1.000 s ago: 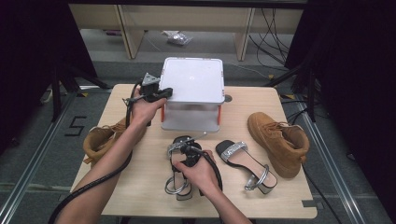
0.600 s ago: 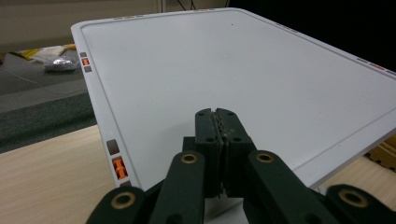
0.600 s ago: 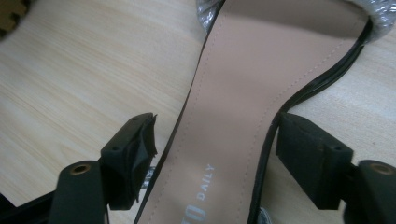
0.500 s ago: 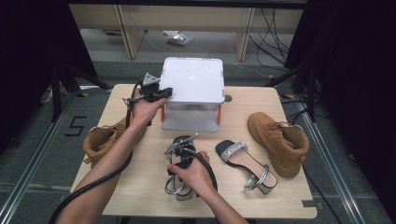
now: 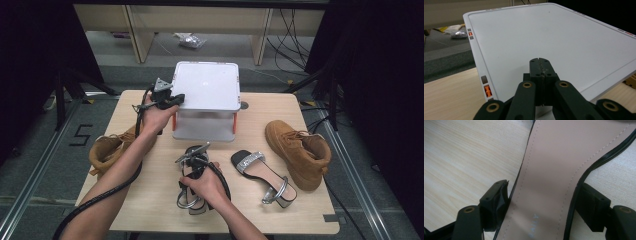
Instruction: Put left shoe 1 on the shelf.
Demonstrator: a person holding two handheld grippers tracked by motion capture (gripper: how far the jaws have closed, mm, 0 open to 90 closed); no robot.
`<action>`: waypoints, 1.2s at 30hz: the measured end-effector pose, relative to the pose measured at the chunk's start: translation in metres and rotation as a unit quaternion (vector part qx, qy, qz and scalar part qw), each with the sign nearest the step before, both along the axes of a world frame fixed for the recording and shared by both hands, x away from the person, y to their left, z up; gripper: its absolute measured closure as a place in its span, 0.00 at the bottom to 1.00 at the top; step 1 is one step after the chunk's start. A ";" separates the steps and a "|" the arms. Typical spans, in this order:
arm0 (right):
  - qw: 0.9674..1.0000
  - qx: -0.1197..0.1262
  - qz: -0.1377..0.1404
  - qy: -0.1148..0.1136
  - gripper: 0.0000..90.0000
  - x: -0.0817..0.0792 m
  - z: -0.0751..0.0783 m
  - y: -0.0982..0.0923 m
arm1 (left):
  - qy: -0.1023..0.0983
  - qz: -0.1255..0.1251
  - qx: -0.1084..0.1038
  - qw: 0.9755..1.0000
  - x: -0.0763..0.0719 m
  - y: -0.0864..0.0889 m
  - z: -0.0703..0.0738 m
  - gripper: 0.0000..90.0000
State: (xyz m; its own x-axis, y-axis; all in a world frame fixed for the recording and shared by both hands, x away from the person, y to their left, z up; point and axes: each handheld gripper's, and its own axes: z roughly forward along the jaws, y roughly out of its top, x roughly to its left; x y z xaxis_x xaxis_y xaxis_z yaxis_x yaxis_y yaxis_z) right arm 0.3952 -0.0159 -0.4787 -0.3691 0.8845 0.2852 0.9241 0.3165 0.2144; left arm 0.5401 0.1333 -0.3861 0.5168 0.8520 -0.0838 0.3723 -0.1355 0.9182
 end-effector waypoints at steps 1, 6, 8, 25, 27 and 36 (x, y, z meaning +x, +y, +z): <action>1.000 -0.006 0.011 0.001 0.36 0.001 0.001 -0.002 | 0.000 0.000 0.000 1.000 0.000 0.000 0.000 0.99; 0.999 -0.024 0.041 -0.002 0.41 0.005 0.003 -0.007 | -0.001 0.000 0.003 1.000 0.000 0.000 0.000 1.00; 0.999 -0.028 0.039 0.008 0.42 0.004 0.005 -0.008 | 0.000 0.001 0.002 1.000 0.000 0.000 0.000 1.00; 0.991 -0.096 0.091 0.004 0.41 0.007 0.006 0.001 | 0.001 -0.003 0.003 1.000 0.001 0.000 0.001 1.00; 0.990 -0.106 0.092 0.005 0.41 0.007 0.005 0.004 | 0.001 -0.003 0.004 1.000 0.001 0.000 0.001 1.00; 0.992 -0.099 0.078 0.014 0.46 0.009 0.004 0.000 | 0.004 -0.005 0.009 1.000 0.001 0.000 0.002 1.00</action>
